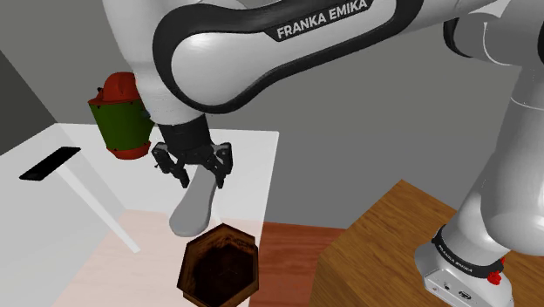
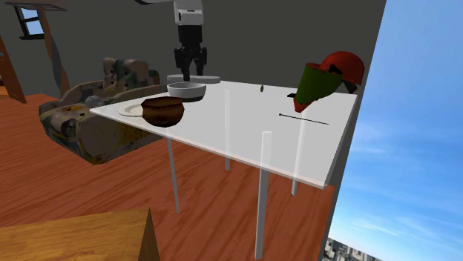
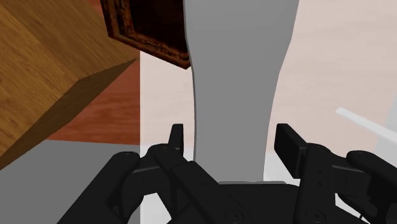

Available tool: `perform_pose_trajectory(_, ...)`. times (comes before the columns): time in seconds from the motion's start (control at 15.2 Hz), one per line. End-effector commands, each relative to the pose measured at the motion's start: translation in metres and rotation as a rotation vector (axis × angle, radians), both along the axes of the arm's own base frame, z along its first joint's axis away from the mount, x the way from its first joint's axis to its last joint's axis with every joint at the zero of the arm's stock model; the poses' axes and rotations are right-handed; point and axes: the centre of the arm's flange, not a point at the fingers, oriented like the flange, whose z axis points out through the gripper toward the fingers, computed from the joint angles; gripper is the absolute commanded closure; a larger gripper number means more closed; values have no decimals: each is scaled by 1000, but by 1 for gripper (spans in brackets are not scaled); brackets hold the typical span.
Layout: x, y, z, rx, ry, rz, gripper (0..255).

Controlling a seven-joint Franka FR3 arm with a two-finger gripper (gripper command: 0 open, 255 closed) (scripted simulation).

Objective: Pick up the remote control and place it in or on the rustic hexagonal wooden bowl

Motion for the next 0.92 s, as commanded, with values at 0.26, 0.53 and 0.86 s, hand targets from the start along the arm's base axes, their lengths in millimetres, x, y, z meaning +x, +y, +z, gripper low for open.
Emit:
perform_pose_trajectory(0.26,-75,26,3,0,-1,-1,255)
perform_pose_trajectory(0.53,-118,42,0,0,-1,-1,255)
perform_pose_trajectory(0.86,-118,42,-27,0,-1,-1,255)
